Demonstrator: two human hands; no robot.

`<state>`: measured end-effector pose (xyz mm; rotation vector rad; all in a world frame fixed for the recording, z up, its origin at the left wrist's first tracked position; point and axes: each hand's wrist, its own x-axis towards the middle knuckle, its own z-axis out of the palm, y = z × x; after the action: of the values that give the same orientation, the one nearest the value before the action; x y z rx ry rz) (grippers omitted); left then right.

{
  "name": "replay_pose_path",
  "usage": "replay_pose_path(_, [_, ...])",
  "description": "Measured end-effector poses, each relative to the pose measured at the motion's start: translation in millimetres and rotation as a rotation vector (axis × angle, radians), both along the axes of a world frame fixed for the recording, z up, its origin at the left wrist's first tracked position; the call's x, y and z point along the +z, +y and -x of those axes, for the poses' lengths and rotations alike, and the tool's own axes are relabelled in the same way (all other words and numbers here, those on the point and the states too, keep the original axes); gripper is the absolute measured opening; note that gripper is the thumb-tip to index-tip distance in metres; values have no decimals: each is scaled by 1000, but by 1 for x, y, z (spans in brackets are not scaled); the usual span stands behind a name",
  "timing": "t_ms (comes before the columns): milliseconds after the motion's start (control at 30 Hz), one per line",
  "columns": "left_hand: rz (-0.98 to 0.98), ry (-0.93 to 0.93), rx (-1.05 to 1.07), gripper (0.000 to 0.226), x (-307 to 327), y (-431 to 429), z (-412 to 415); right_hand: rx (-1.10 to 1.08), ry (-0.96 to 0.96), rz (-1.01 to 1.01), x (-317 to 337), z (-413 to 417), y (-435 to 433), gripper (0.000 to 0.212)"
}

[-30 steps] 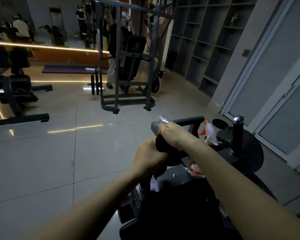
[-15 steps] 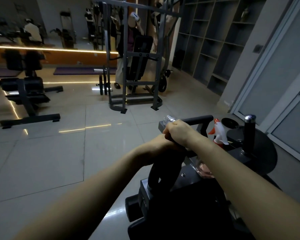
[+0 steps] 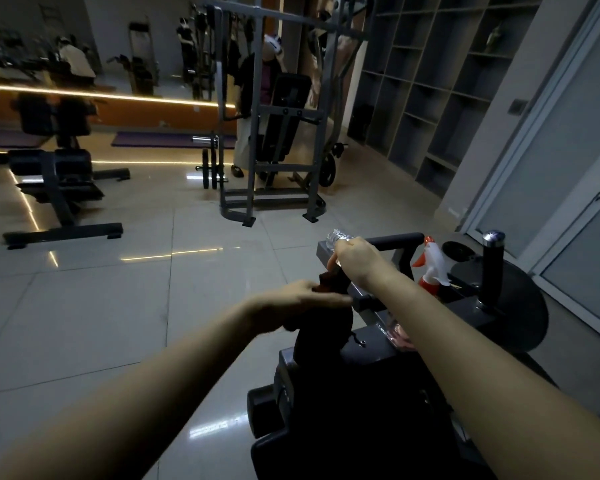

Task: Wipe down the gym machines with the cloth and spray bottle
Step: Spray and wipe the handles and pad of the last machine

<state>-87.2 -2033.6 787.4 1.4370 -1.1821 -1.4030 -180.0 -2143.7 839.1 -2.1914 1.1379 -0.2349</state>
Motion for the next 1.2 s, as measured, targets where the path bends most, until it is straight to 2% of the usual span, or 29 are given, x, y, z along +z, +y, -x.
replay_pose_path(67, [12,253,-57,19,1,-10,-5,-30,-32,-7,1,1,3,40])
replay_pose_path(133, [57,322,-56,9,-4,-19,-1,-41,-32,30,1,2,2,40])
replay_pose_path(200, [82,186,39,4,-9,-23,8,-63,-33,44,1,2,-2,43])
replay_pose_path(300, [156,-90,420,16,-17,-21,28,-69,-70,55,-1,3,0,44])
replay_pose_path(367, [255,-373,640,21,-27,-17,46,-86,-72,71,0,4,5,40])
replay_pose_path(433, [286,-698,742,27,-39,-13,56,-105,-57,92,-2,6,9,33])
replay_pose_path(467, [303,-784,754,29,-42,-9,55,-111,-54,105,-4,6,9,34])
replay_pose_path(533, [347,-828,704,31,-47,-1,51,-102,-49,123,-5,5,8,46])
replay_pose_path(600, [317,-716,592,28,-51,6,40,-95,-33,162,-9,5,3,54])
replay_pose_path(700, [55,-209,261,29,-48,4,2,-67,-1,184,-5,7,5,45])
replay_pose_path(767, [-70,27,-13,45,-42,-2,-19,-72,-8,171,-4,6,4,36])
replay_pose_path(800, [-98,118,-96,41,-39,-4,-21,-72,-19,166,-3,5,4,35])
replay_pose_path(900, [-85,262,-85,23,-35,-8,-10,-66,-12,169,-3,6,3,37])
replay_pose_path(967, [13,172,36,18,-45,-11,0,-84,-38,154,-4,6,3,41])
replay_pose_path(1067, [119,-69,464,18,-60,-7,24,-78,-40,172,-6,4,5,42])
replay_pose_path(1133, [228,-331,736,19,-71,2,47,-88,-35,219,-9,6,9,38])
replay_pose_path(1200, [311,-579,792,28,-83,18,65,-110,-86,233,-12,9,11,26])
